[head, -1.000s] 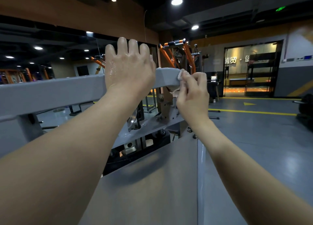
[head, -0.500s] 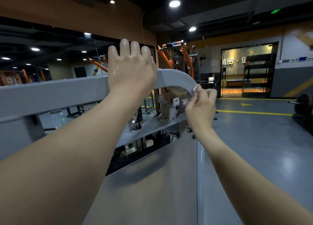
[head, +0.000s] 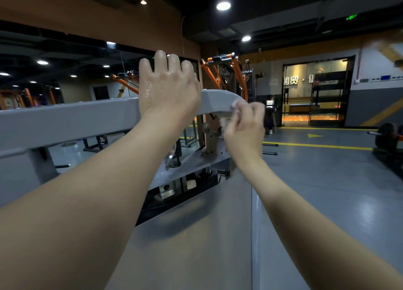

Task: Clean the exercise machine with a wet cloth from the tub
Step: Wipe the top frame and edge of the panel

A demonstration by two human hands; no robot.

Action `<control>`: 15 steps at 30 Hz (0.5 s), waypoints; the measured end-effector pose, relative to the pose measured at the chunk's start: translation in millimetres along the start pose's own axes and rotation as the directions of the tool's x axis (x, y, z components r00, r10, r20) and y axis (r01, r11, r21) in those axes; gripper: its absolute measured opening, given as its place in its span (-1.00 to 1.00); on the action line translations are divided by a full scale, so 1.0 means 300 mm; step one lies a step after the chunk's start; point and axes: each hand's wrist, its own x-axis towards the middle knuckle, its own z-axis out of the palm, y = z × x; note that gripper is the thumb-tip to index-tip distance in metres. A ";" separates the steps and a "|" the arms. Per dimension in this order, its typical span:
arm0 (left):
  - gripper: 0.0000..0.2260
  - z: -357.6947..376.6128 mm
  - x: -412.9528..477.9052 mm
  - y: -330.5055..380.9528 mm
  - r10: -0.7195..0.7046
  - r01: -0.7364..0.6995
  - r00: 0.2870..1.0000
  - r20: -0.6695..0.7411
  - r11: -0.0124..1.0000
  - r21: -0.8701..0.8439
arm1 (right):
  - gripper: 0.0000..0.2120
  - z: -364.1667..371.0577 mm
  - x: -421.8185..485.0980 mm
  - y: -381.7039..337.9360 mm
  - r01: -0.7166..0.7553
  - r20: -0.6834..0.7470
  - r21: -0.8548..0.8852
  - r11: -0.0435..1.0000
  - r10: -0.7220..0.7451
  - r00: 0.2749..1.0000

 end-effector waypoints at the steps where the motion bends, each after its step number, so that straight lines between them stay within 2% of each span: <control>1: -0.65 0.001 0.000 0.000 -0.006 0.006 1.000 0.000 1.000 0.003 | -0.86 0.002 0.014 -0.022 0.106 0.007 0.007 0.994 -0.106 0.994; 2: -0.65 0.000 0.000 0.000 -0.012 0.012 1.000 0.001 1.000 0.003 | -0.84 0.006 0.023 -0.021 0.184 0.024 0.002 0.983 -0.184 0.983; 4: -0.65 -0.001 -0.004 0.000 -0.011 0.011 1.000 0.007 1.000 -0.006 | -0.80 0.000 0.017 0.033 0.210 0.061 -0.039 0.977 -0.207 0.976; 7: -0.64 -0.003 -0.003 -0.002 -0.012 0.012 1.000 0.004 1.000 -0.007 | -0.83 -0.028 -0.022 0.121 0.015 0.033 -0.067 0.998 -0.013 0.999; 9: -0.64 -0.002 -0.002 -0.001 -0.002 0.002 1.000 0.004 1.000 -0.009 | -0.86 -0.031 -0.024 0.117 -0.034 0.051 -0.071 0.997 0.037 0.998; 13: -0.66 0.002 -0.001 -0.001 0.006 -0.006 1.000 0.005 1.000 0.002 | -0.84 -0.015 0.033 -0.004 0.213 0.078 -0.005 0.977 -0.212 0.974; 15: -0.66 0.000 -0.005 0.000 0.003 -0.003 1.000 0.004 1.000 0.002 | -0.81 -0.017 0.053 -0.007 0.254 0.094 -0.003 0.967 -0.253 0.963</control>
